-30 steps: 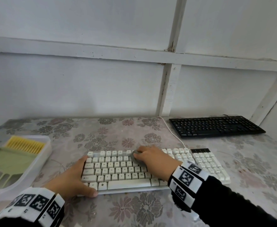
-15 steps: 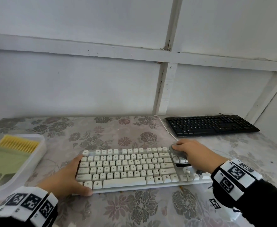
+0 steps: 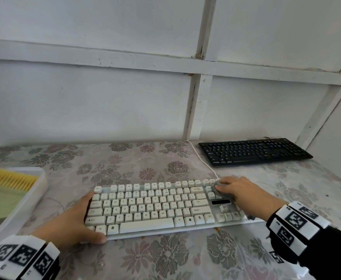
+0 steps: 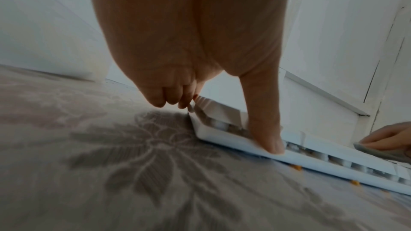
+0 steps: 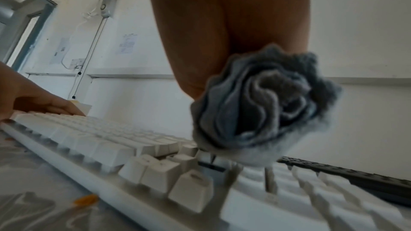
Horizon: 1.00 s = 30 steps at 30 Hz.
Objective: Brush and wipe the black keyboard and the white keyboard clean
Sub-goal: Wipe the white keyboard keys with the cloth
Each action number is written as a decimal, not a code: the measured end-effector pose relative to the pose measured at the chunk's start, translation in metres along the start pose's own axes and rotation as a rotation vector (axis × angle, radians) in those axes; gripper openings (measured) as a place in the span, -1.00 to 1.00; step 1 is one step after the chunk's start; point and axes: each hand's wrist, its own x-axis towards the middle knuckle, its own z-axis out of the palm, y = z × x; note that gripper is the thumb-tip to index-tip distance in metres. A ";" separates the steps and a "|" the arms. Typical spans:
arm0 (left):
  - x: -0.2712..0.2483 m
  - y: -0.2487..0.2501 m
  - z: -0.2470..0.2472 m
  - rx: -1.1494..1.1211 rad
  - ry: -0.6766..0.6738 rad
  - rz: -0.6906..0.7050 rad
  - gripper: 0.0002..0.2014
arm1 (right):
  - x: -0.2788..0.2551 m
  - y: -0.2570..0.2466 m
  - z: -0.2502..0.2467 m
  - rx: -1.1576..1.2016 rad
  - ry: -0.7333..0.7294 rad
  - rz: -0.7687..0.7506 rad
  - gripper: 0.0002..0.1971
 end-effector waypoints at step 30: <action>0.000 0.003 0.001 0.006 0.000 0.032 0.64 | -0.013 0.015 -0.001 0.043 0.097 0.145 -0.63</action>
